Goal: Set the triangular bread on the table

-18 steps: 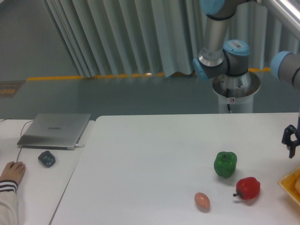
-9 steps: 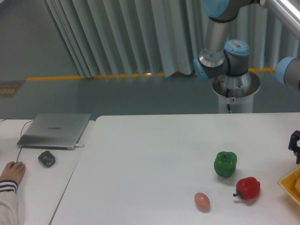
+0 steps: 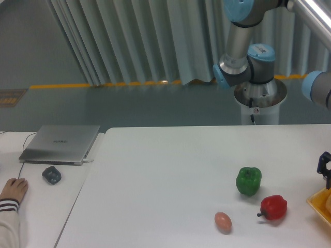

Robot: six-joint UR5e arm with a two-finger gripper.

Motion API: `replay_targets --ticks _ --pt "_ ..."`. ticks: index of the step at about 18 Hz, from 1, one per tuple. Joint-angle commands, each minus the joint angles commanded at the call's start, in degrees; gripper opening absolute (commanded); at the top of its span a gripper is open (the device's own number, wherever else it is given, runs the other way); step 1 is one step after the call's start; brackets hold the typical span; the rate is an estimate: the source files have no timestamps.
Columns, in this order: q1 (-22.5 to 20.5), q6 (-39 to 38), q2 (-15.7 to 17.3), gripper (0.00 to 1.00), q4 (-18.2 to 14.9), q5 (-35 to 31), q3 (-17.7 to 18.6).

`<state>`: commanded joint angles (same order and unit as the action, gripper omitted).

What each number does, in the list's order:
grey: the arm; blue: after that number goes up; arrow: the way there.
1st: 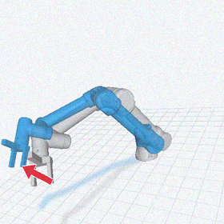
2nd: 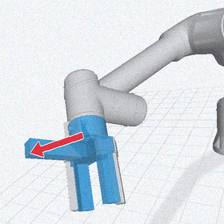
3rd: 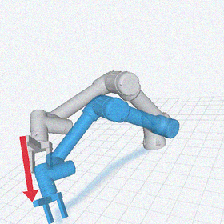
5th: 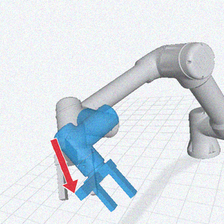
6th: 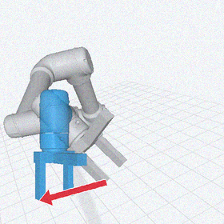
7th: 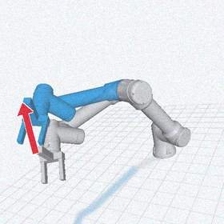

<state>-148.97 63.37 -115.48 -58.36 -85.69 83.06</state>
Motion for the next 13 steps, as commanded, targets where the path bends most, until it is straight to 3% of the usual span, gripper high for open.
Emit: replay_targets --ticks 13 --pt "-0.4 0.0 -1.7 1.0 0.6 0.0 0.1"
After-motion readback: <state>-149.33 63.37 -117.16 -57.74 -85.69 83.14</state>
